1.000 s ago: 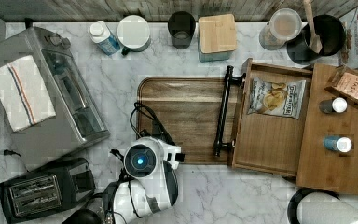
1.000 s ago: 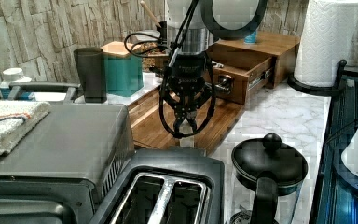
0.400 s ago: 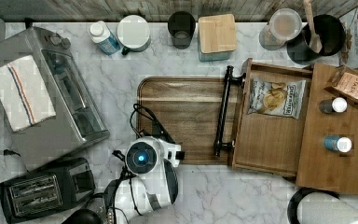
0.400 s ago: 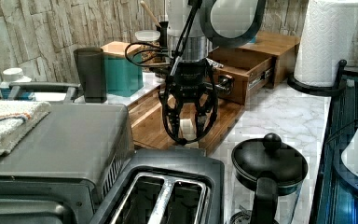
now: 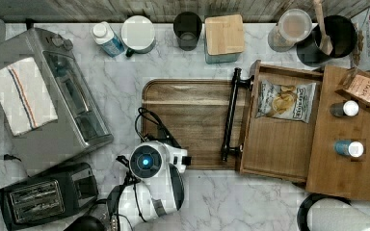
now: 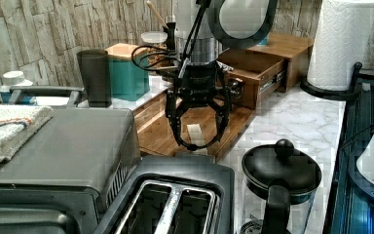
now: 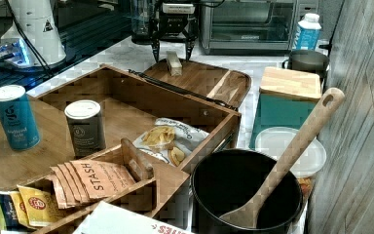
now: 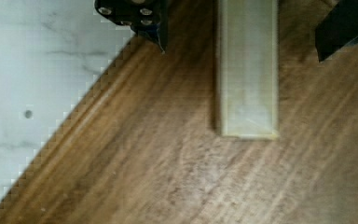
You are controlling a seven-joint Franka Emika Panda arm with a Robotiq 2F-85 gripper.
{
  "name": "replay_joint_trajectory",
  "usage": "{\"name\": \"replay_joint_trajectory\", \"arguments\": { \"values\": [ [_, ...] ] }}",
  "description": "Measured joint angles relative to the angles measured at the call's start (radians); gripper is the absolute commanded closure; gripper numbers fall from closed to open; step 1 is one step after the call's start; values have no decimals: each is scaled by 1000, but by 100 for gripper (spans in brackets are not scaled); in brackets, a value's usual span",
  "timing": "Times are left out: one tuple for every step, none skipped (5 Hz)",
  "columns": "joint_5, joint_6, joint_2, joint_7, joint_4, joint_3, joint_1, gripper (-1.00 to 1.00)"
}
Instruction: Place the butter on the board.
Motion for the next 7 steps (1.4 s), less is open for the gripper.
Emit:
{"name": "replay_joint_trajectory", "arguments": {
  "values": [
    [0, -21, 4, 0, 4, 1, -2, -100],
    [0, -19, 9, 0, 4, 1, -2, -100],
    [0, -19, 4, 0, 4, 1, -2, -100],
    [-1, -18, 1, 0, 8, -2, -2, -100],
    [-3, -19, 1, 0, 14, -7, -2, -100],
    [-3, -19, 1, 0, 18, -9, -1, -100],
    [0, -19, 1, 0, 18, -9, -1, -100]
  ]
}}
